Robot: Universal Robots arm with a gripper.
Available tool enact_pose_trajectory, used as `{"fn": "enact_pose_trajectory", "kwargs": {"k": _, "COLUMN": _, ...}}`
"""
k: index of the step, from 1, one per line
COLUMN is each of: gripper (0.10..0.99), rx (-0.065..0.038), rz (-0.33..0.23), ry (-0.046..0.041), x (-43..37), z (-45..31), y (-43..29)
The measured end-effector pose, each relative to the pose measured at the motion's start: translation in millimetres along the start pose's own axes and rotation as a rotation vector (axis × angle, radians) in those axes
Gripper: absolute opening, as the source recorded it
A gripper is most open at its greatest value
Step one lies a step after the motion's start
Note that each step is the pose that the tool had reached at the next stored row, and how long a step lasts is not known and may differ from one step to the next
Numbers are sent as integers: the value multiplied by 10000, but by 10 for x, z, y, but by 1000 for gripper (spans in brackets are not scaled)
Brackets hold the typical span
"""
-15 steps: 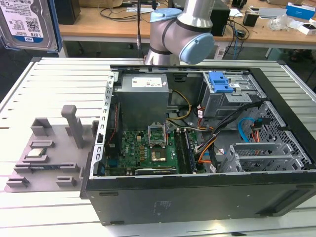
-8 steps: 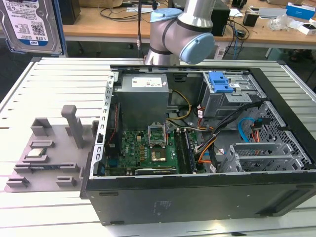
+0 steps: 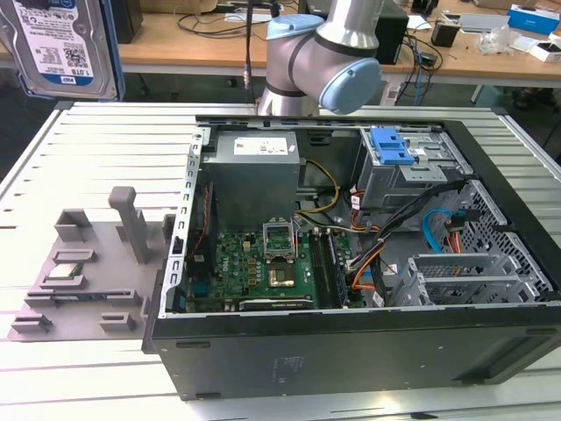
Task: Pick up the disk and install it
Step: 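Pick up the disk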
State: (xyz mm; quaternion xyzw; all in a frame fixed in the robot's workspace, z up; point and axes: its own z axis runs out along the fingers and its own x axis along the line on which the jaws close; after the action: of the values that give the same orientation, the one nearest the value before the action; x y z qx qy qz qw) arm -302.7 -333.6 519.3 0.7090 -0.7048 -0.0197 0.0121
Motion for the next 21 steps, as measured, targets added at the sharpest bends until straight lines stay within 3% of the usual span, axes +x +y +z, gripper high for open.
{"fn": "enact_pose_trajectory", "kwargs": {"k": 2, "gripper": 361, "rx": 1, "rz": 0, "ry": 0, "x": 0, "z": 12, "y": -22}}
{"fn": "enact_pose_trajectory", "kwargs": {"k": 5, "gripper": 361, "rx": 1, "rz": 0, "ry": 2, "x": 1, "z": 16, "y": -150}}
{"fn": "enact_pose_trajectory", "kwargs": {"k": 7, "gripper": 361, "rx": 1, "rz": -1, "ry": 2, "x": 2, "z": 14, "y": -341}}
{"fn": "enact_pose_trajectory", "kwargs": {"k": 10, "gripper": 361, "rx": 1, "rz": 2, "ry": 2, "x": 3, "z": 12, "y": -458}}
{"fn": "enact_pose_trajectory", "kwargs": {"k": 11, "gripper": 361, "rx": 1, "rz": -1, "ry": 2, "x": 3, "z": 11, "y": -529}}
{"fn": "enact_pose_trajectory", "kwargs": {"k": 15, "gripper": 361, "rx": 1, "rz": 1, "ry": 1, "x": 4, "z": 10, "y": -659}}
{"fn": "enact_pose_trajectory", "kwargs": {"k": 17, "gripper": 361, "rx": 1, "rz": -1, "ry": 2, "x": 5, "z": 6, "y": -759}}
{"fn": "enact_pose_trajectory", "kwargs": {"k": 21, "gripper": 361, "rx": 1, "rz": 0, "ry": 2, "x": 5, "z": 3, "y": -858}}
